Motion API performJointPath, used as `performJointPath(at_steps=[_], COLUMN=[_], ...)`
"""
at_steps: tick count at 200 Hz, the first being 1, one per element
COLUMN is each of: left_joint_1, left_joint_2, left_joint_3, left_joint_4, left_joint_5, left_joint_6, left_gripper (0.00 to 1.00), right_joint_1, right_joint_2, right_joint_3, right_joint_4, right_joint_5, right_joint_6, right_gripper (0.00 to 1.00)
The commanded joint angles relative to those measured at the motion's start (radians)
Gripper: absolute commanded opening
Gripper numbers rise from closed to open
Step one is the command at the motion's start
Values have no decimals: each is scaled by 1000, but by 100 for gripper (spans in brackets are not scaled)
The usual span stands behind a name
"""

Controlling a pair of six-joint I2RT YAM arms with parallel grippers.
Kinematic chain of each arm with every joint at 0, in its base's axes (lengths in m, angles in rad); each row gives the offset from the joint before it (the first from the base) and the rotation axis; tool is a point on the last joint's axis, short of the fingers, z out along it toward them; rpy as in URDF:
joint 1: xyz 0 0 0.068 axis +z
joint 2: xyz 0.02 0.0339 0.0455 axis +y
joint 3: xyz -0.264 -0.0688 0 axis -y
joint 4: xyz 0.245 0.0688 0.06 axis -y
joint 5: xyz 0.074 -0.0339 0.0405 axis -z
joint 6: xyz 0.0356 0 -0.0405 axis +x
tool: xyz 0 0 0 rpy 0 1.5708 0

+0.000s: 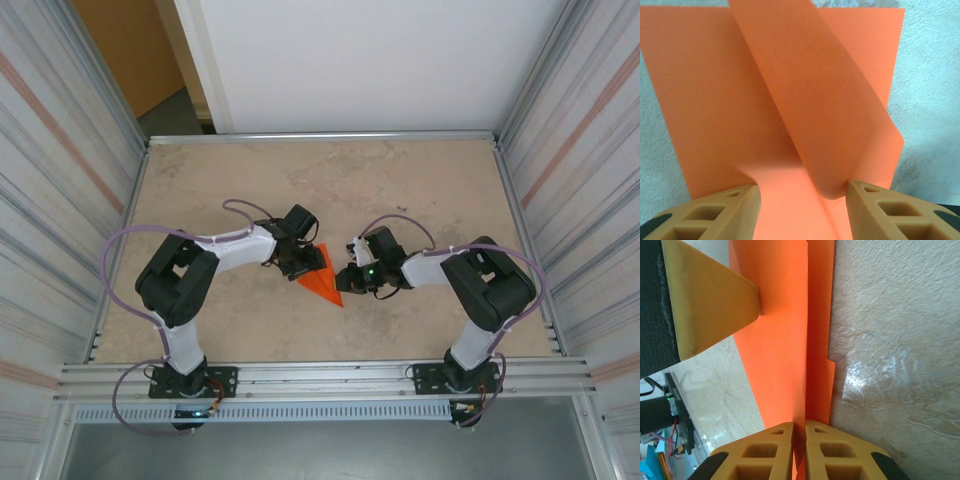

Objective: Fold a paper plane with a square sheet of paper (pick it up from the middle)
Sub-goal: Fourth fold the wing at the center of the table.

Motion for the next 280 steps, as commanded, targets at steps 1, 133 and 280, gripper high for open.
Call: performJointPath(at_steps=[1, 133, 280], left_joint_1=[5, 39, 47], left_joint_2=[11, -188, -26], left_joint_3=[-9, -160, -155], left_joint_4=[-105, 294, 391], left_joint_5=[-11, 222, 275], left_joint_6=[35, 69, 73], left_gripper=[50, 37, 12], right_joint_1=[15, 13, 12], right_joint_2=[72, 91, 90], right_joint_3=[-22, -3, -3], right_joint_4=[-13, -41, -46], right_joint_5=[50, 49, 45], right_joint_6=[-8, -5, -2], right_gripper=[12, 11, 11])
